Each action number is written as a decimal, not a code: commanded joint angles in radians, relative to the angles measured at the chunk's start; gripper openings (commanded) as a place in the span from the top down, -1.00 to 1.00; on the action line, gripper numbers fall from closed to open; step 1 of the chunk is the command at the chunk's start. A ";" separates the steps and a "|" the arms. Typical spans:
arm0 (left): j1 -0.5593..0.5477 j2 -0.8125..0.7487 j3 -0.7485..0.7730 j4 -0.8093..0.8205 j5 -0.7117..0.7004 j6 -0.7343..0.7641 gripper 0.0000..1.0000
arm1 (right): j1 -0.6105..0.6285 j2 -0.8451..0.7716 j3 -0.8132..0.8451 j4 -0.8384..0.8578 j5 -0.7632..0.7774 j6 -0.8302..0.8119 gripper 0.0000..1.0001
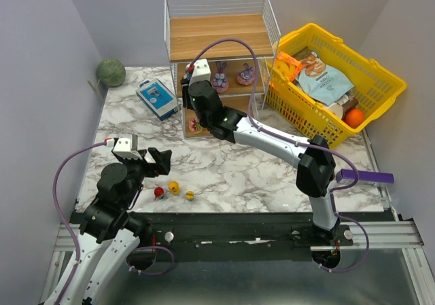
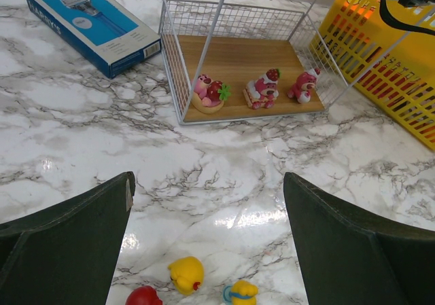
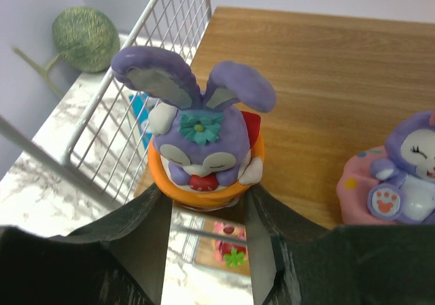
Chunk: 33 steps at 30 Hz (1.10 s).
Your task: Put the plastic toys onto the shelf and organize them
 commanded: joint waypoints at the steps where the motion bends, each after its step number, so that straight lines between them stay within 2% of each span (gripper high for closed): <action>1: 0.005 0.002 -0.004 -0.013 -0.022 -0.002 -0.98 | -0.014 0.036 -0.062 0.096 0.056 -0.016 0.12; 7: 0.005 0.005 -0.004 -0.013 -0.023 -0.003 -0.98 | -0.012 0.053 -0.062 0.104 0.060 -0.014 0.05; 12: 0.004 0.003 -0.004 -0.013 -0.022 -0.003 -0.98 | -0.014 0.048 -0.072 0.104 0.065 0.003 -0.20; 15: 0.005 0.003 -0.004 -0.013 -0.023 -0.002 -0.97 | -0.012 0.036 -0.079 0.104 0.060 0.013 -0.28; 33: 0.004 -0.003 -0.004 -0.013 -0.028 -0.003 -0.98 | 0.005 -0.175 -0.215 0.135 -0.095 -0.014 -0.36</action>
